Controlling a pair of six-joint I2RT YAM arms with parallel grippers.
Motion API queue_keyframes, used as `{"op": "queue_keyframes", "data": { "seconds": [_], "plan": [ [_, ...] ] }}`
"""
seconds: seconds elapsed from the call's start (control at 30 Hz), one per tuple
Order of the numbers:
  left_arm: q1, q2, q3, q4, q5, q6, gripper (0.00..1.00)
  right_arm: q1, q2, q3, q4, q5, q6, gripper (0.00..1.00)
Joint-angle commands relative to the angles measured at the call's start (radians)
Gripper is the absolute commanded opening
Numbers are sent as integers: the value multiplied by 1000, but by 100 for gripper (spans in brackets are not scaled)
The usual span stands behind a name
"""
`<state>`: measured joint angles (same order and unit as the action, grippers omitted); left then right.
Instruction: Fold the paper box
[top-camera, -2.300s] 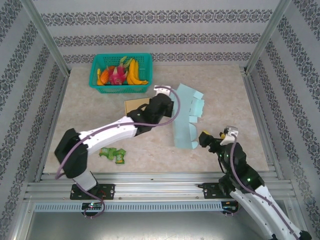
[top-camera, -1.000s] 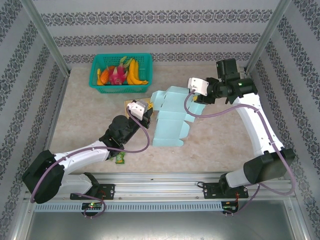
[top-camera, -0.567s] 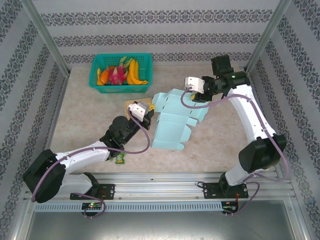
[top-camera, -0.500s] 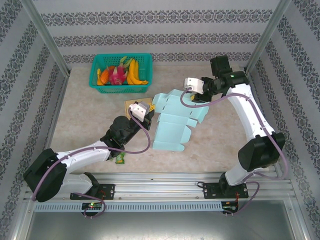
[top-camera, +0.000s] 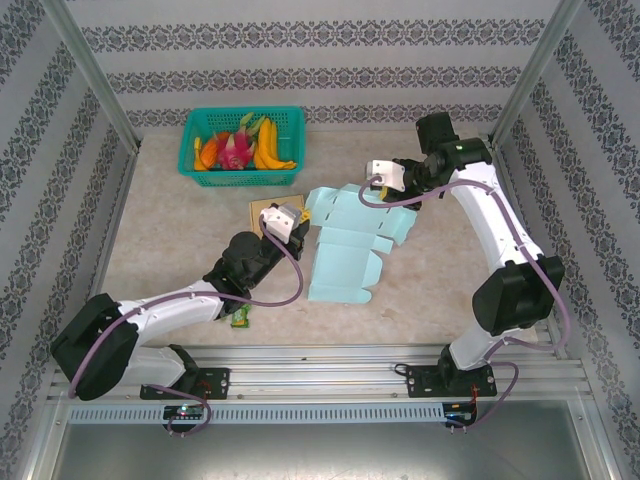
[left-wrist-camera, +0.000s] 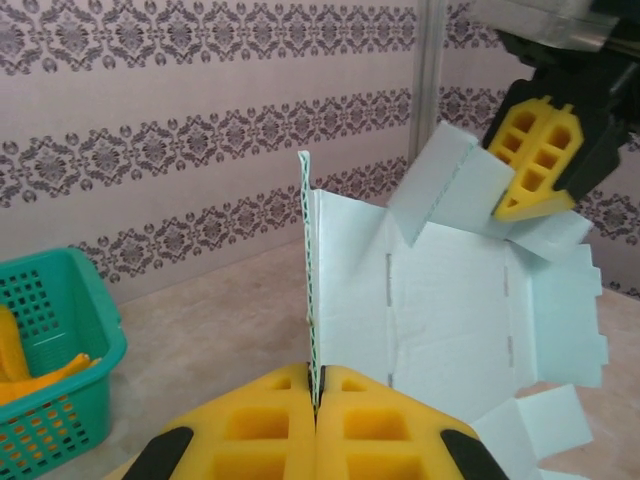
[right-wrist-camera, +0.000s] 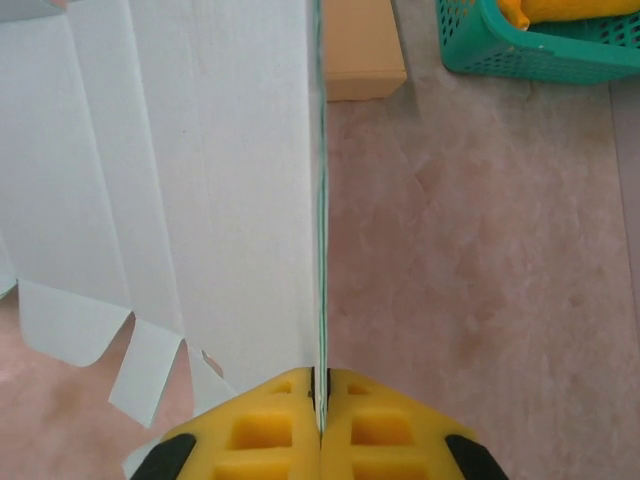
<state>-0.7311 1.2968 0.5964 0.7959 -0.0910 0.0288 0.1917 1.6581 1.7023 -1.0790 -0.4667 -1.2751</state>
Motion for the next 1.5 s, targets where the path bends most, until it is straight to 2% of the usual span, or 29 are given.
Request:
{"op": "queue_keyframes", "data": {
  "seconds": [0.0, 0.03, 0.1, 0.17, 0.23, 0.33, 0.4, 0.53, 0.6, 0.7, 0.83, 0.97, 1.2, 1.33, 1.47],
  "plan": [
    [10, -12, 73, -112, -162, -64, 0, -5, 10, 43, -64, -42, -7, 0],
    [13, -20, 91, -168, -217, -105, 3, -1, 12, 40, -68, -21, -4, 0],
    [19, -50, 112, -279, -305, -224, 21, 21, 17, 21, -63, 45, -1, 0],
    [31, -91, 128, -403, -306, -358, 35, 47, 21, -9, -33, 122, 21, 0],
    [39, -124, 161, -539, -257, -469, 39, 75, 27, -27, -8, 182, 49, 0],
    [45, -144, 189, -674, -168, -591, 37, 99, 17, -58, 36, 212, 86, 0],
    [49, -142, 203, -717, -56, -644, 32, 106, 12, -70, 48, 218, 99, 0],
    [48, -129, 200, -664, 182, -722, 27, 120, 23, -73, 26, 253, 106, 0],
    [48, -125, 218, -669, 171, -712, 28, 126, 20, -86, 21, 255, 98, 0],
    [52, -99, 278, -724, 84, -639, 27, 132, -5, -128, 40, 231, 82, 0],
    [62, -57, 327, -705, 193, -609, 23, 134, -29, -162, 62, 221, 79, 0],
    [62, -36, 336, -633, 307, -659, 23, 132, -28, -172, 68, 242, 79, 0],
    [62, 71, 430, -745, 229, -743, 19, 130, -34, -172, 76, 217, 92, 0],
    [60, 130, 441, -702, 313, -768, 17, 130, -40, -187, 89, 222, 98, 0],
    [50, 180, 469, -688, 350, -779, 16, 129, -41, -189, 95, 221, 104, 0]
  ]
}}
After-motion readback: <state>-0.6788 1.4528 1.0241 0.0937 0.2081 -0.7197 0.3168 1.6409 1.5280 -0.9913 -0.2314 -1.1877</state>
